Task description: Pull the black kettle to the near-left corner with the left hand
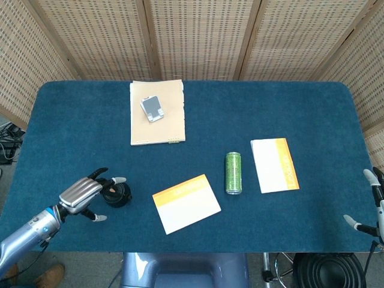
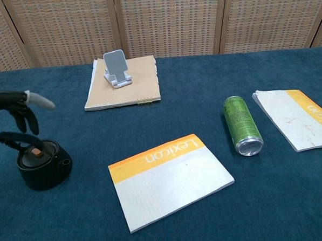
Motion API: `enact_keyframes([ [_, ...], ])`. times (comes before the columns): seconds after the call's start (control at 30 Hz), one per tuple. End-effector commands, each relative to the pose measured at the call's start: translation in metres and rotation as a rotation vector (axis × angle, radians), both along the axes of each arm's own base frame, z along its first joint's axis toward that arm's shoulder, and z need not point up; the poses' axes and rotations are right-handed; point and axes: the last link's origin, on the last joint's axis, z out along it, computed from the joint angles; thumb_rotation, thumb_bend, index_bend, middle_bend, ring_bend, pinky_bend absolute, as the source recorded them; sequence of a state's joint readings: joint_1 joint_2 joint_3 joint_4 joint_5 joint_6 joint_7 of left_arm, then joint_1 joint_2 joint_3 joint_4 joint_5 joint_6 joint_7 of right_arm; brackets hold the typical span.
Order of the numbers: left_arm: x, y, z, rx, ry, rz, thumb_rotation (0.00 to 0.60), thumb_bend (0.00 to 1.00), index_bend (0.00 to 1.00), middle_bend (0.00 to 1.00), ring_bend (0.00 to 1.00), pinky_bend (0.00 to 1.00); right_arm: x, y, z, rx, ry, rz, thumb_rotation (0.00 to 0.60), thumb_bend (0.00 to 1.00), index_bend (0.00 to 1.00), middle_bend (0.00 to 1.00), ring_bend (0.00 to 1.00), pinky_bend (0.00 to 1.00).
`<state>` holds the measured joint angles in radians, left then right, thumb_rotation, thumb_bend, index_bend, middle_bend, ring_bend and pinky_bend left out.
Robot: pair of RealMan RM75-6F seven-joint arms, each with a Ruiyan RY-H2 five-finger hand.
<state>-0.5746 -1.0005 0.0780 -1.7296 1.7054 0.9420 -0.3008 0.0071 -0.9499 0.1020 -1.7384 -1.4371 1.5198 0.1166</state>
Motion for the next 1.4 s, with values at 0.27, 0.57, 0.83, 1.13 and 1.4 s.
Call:
enact_keyframes([
  [0.27,-0.016,-0.025,0.006,0.039,0.003,-0.01,0.6,0.0,0.15,0.34,0.32,0.0,0.001,0.001,-0.001,0.001,0.005,0.002,0.6,0.0,0.0,0.0,0.0,0.0],
  [0.57,-0.027,-0.031,-0.012,-0.011,0.023,0.011,0.6,0.0,0.31,0.34,0.32,0.0,0.001,0.001,0.0,-0.002,0.003,0.004,0.6,0.0,0.0,0.0,0.0,0.0],
  [0.83,-0.033,-0.026,-0.012,0.009,0.036,0.028,0.6,0.0,0.38,0.34,0.32,0.0,0.001,0.001,0.0,-0.002,0.001,0.003,0.6,0.0,0.0,0.0,0.0,0.0],
  [1.13,-0.035,-0.026,-0.015,-0.023,0.053,0.059,0.6,0.0,0.37,0.34,0.32,0.0,0.001,0.001,-0.001,0.002,0.002,0.004,0.6,0.0,0.0,0.0,0.0,0.0],
  [1.4,-0.036,-0.022,-0.018,-0.023,0.051,0.088,0.6,0.0,0.37,0.34,0.32,0.0,0.0,0.0,-0.001,0.004,0.004,0.0,0.6,0.0,0.0,0.0,0.0,0.0],
])
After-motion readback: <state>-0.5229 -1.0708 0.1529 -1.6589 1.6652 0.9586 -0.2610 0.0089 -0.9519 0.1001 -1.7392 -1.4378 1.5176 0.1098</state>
